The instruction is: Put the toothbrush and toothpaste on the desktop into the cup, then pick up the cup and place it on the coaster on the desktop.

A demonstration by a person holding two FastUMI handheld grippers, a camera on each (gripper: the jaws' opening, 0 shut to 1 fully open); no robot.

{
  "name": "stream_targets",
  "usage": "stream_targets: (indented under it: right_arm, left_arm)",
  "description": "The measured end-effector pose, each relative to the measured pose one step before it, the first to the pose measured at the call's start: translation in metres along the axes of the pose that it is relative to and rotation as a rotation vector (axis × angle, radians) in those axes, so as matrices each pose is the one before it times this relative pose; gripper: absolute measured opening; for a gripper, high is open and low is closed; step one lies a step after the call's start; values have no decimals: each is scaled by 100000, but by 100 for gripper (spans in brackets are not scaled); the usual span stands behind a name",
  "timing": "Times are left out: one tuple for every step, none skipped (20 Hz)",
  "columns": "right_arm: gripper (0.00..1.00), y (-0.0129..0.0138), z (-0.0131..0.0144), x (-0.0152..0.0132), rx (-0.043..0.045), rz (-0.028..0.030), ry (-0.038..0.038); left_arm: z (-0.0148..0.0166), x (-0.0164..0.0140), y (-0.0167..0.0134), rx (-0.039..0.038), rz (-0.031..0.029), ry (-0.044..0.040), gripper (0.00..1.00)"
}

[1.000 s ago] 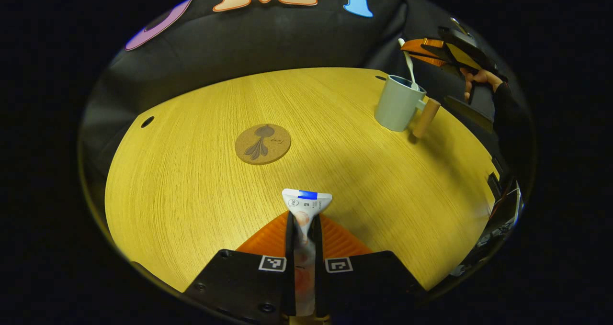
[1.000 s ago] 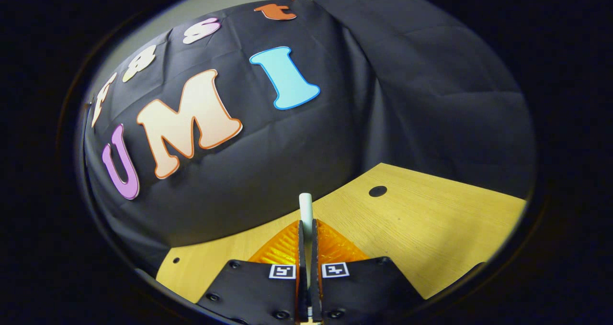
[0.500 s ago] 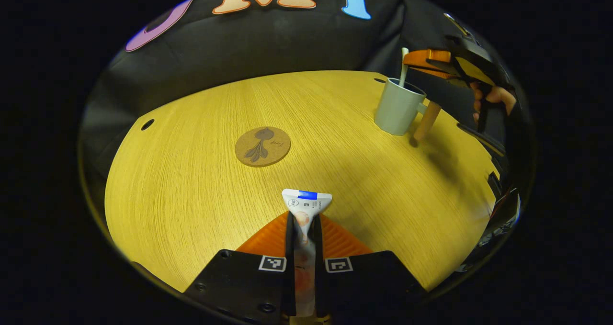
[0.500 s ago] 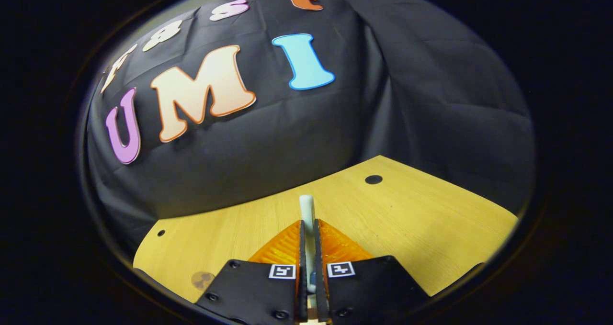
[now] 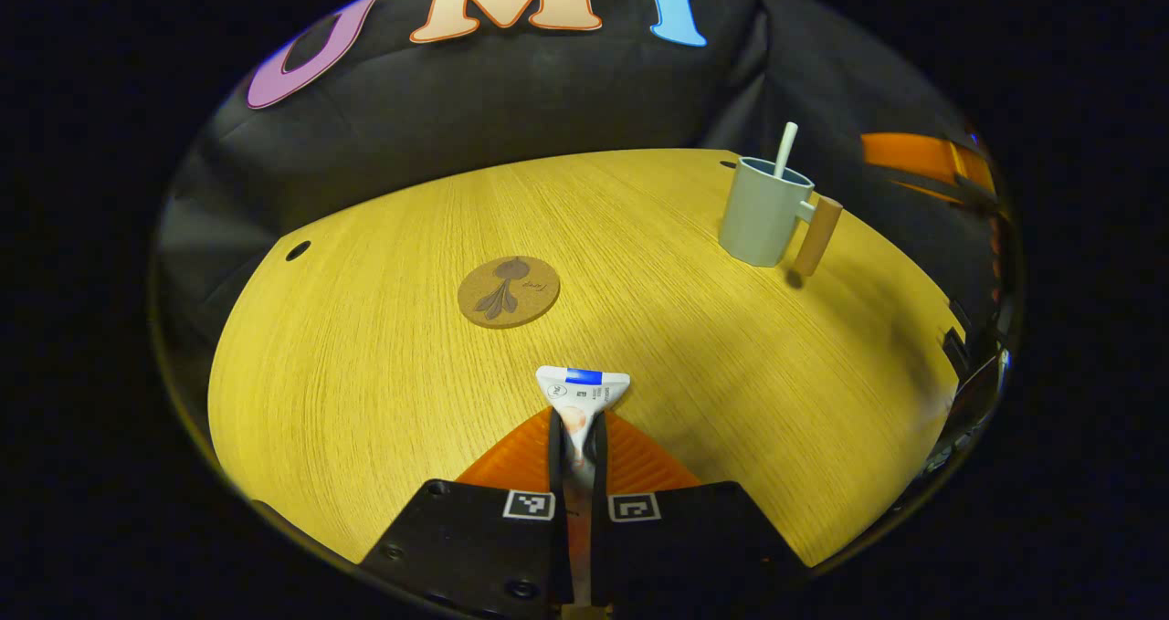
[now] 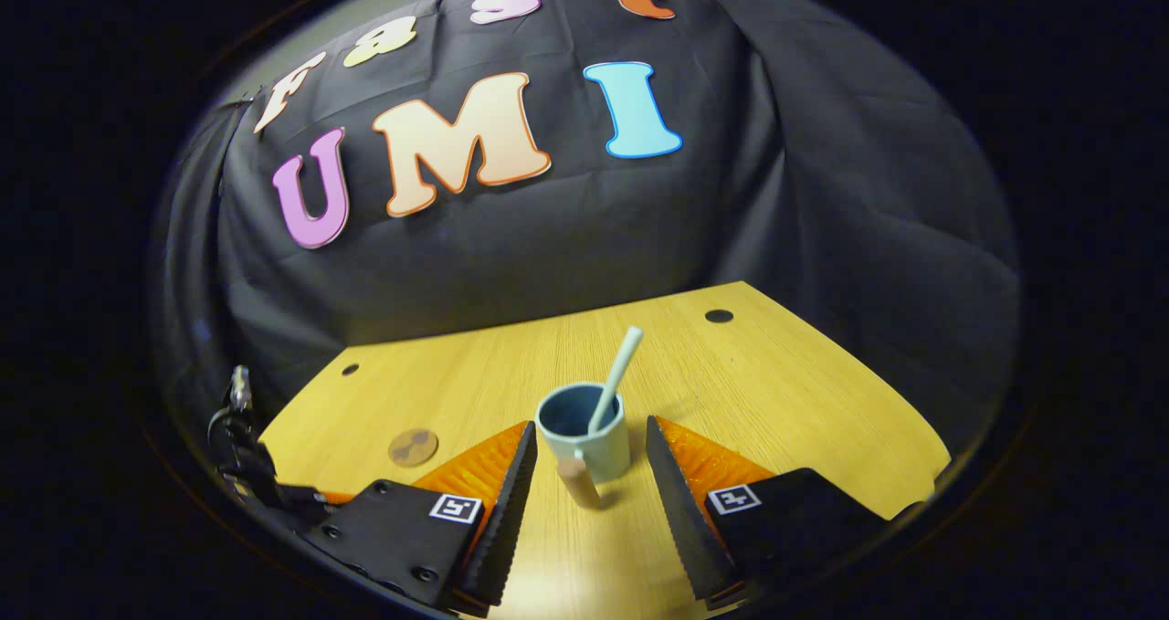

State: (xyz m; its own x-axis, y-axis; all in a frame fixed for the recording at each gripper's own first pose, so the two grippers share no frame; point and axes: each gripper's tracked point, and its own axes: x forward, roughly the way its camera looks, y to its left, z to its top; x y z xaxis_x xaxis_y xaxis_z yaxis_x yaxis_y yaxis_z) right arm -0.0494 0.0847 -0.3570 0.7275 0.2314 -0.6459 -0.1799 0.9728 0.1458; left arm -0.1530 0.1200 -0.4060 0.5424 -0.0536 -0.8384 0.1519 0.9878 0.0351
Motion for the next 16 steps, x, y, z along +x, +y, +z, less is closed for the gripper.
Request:
stream_targets:
  right_arm:
    - [75,-374,-926,-1015,609,563,2177]
    - [75,-163,-704,-909,1156,479,1770]
    - [75,-176,-616,-795,1257,692,1419]
    - [75,15,-583,-642,869,866,1167]
    - [75,39,-340,-506,374,664,772]
    - [75,-115,-353,-366,-132,631,580]
    - [75,-67,-250,-224,-368,503,514]
    - [75,-163,-333,-345,-41,421,620]
    - [75,-126,-233,-292,73,469,298]
    - [75,-126,-54,-246,42,263,127]
    - [75,-223,-153,-239,-48,60,376]
    - [75,-322,-86,-367,-77,-198,478]
    - [75,-348,-222,-297,-269,-496,625]
    - [75,-517,-195,-338,-623,-488,712]
    - [75,-504,-205,-308,-908,-829,554]
    - [75,-618,-273,-403,-735,-1011,570]
  left_arm:
    - [505,-72,-24,-4416,-1902,-1567,7]
    - [735,-559,-256,-4195,-2109,-2217,6]
    - [1135,-528,-447,-3012,-1937,-3215,6]
    - [1525,-322,-637,-1598,-1072,-3538,6]
    - [1433,1,-706,-847,-1126,-3405,5]
    - [1431,213,-939,-560,-1209,-2921,5]
    - [1522,113,-973,-215,-1534,-3087,4]
    - [1426,350,-1004,-43,-1538,-2646,4]
    - [1403,405,-891,390,-1540,-2835,4]
    - [1404,484,-798,372,-1408,-2915,4]
    - [1164,604,-805,601,-1575,-2204,4]
    - [1158,752,-980,466,-1769,-2527,4]
    - [1238,814,-840,548,-1890,-2729,4]
    - [1243,781,-873,610,-1677,-2329,4]
    - [970,581,-769,914,-1497,-2079,4]
    - [1026,839,-648,781,-1252,-1945,4]
